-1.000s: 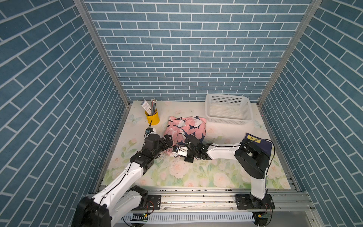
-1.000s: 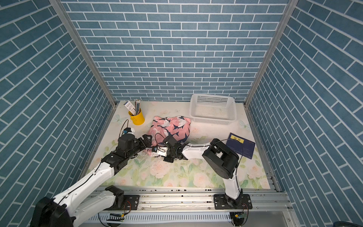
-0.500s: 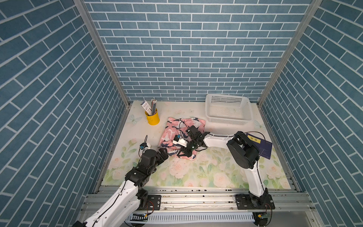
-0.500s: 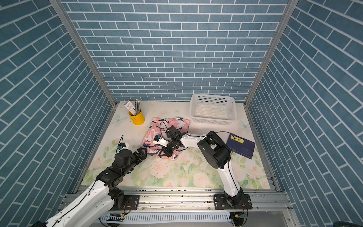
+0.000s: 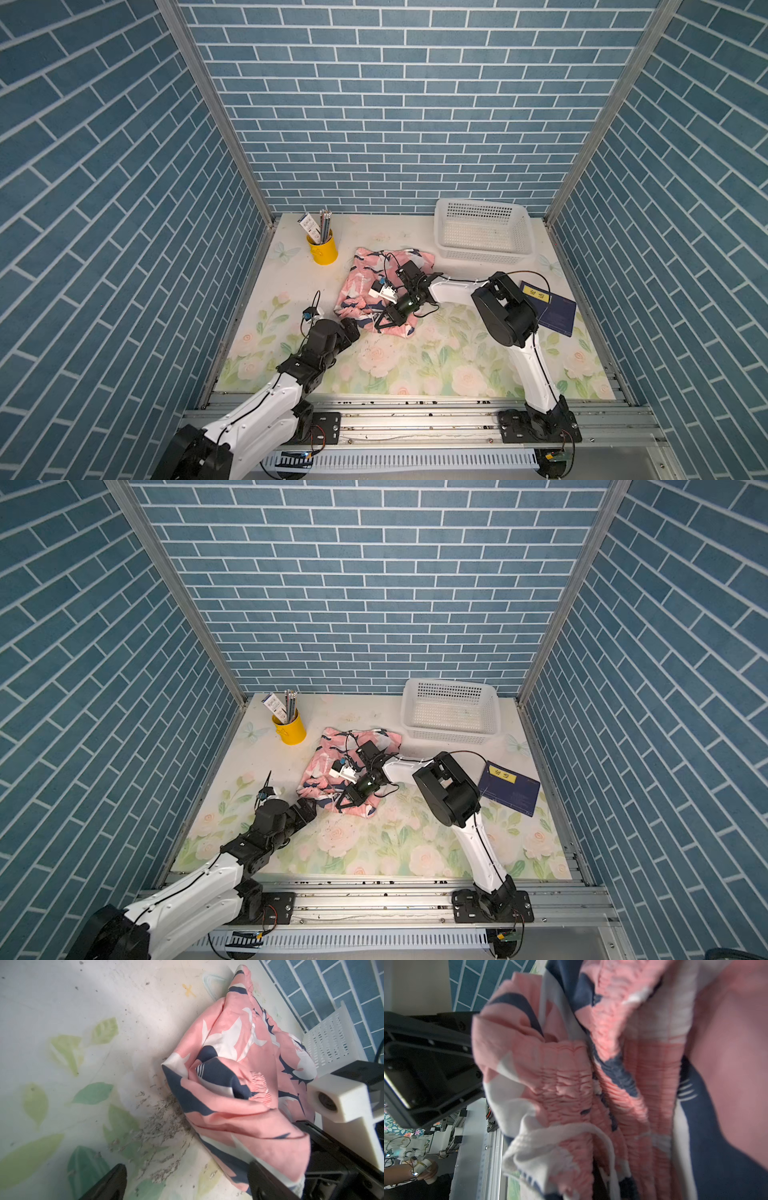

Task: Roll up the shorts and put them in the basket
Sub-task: Roll the shorts at the center of the board.

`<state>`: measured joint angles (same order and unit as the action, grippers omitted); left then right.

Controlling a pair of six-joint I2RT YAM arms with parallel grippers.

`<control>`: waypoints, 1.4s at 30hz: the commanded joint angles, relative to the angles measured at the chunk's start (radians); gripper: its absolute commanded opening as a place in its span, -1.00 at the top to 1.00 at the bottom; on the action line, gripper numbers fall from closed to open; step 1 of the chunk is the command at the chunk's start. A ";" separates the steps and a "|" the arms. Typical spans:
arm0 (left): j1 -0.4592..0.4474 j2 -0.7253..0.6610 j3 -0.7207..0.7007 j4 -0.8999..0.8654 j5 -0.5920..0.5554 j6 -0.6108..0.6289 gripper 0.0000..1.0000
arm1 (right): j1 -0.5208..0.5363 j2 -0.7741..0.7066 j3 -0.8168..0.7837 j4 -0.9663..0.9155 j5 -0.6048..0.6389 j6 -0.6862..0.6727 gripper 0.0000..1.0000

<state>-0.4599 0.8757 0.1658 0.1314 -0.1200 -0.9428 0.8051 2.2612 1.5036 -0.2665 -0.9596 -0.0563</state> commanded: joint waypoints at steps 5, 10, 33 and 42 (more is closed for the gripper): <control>-0.003 0.184 -0.003 0.352 -0.010 0.042 -0.98 | -0.009 0.057 0.008 -0.068 0.021 0.030 1.00; 0.003 0.360 0.049 0.440 -0.005 0.058 -0.95 | -0.010 0.057 0.003 -0.064 0.013 0.033 1.00; 0.060 0.460 0.159 0.288 0.002 0.044 1.00 | -0.047 -0.125 -0.129 -0.002 0.405 0.057 0.19; 0.060 0.474 0.243 0.164 0.035 0.065 1.00 | 0.006 -0.381 -0.347 0.096 1.016 -0.028 0.05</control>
<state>-0.4152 1.3411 0.3653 0.3965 -0.0696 -0.9104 0.7876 1.9621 1.2301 -0.1844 -0.3447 -0.0097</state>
